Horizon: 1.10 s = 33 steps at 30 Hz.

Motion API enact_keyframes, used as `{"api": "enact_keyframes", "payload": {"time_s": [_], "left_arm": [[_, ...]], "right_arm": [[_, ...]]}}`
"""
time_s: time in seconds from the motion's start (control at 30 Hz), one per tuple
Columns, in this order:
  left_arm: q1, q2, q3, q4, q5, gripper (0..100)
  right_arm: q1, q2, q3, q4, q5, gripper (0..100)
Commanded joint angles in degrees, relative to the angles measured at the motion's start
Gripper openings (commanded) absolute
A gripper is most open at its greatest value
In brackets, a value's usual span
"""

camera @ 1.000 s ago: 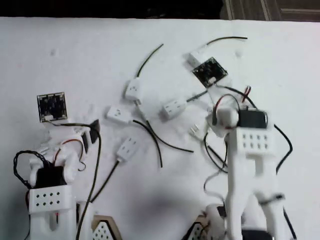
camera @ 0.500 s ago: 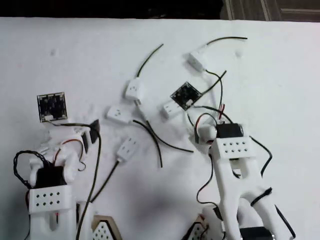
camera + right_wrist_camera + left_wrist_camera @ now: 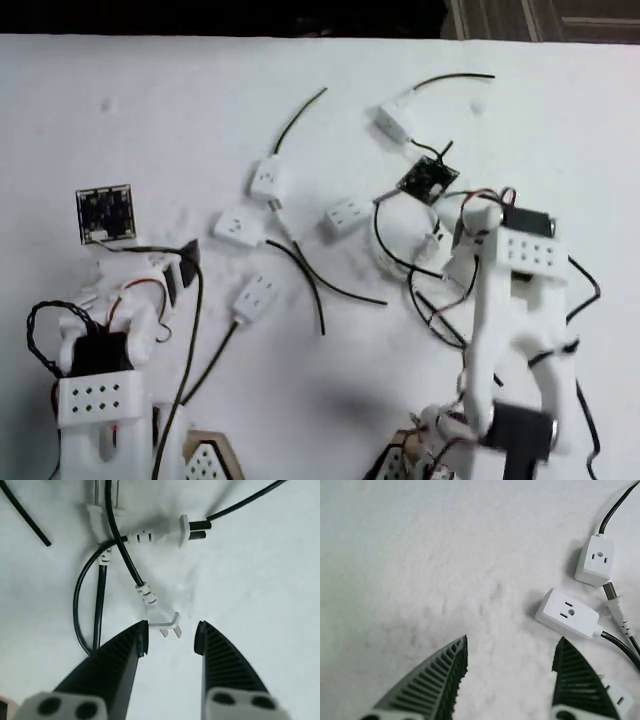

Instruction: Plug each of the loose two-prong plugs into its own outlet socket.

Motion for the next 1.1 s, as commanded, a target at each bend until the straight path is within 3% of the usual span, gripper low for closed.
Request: {"api": "enact_keyframes", "payload": {"time_s": [0.0, 0.2, 0.33, 0.6, 0.73, 0.87, 1.07], "left_arm": [[-0.2, -1.0, -0.2, -1.2, -1.0, 28], [-0.2, -1.0, -0.2, -1.2, -1.1, 28], [-0.2, -1.0, -0.2, -1.2, -1.1, 28], [-0.2, -1.0, -0.2, -1.2, -1.1, 28], [-0.2, -1.0, -0.2, -1.2, -1.1, 28], [-0.2, -1.0, -0.2, -1.2, -1.1, 28], [-0.2, -1.0, -0.2, -1.2, -1.1, 28]], "right_arm": [[2.1, 6.2, -6.2, 0.5, 3.3, 15.2], [2.1, 15.2, -14.4, 7.4, 9.7, 17.4], [1.9, 19.7, -19.2, 10.8, 10.1, 24.9], [1.7, 30.6, -25.2, 10.7, 10.2, 25.1], [1.1, 34.8, -27.3, 10.9, 10.5, 13.9], [-0.7, 36.3, -27.3, 15.1, 16.4, 2.8], [-0.4, 30.5, -27.4, 19.9, 17.9, 1.8]]}}
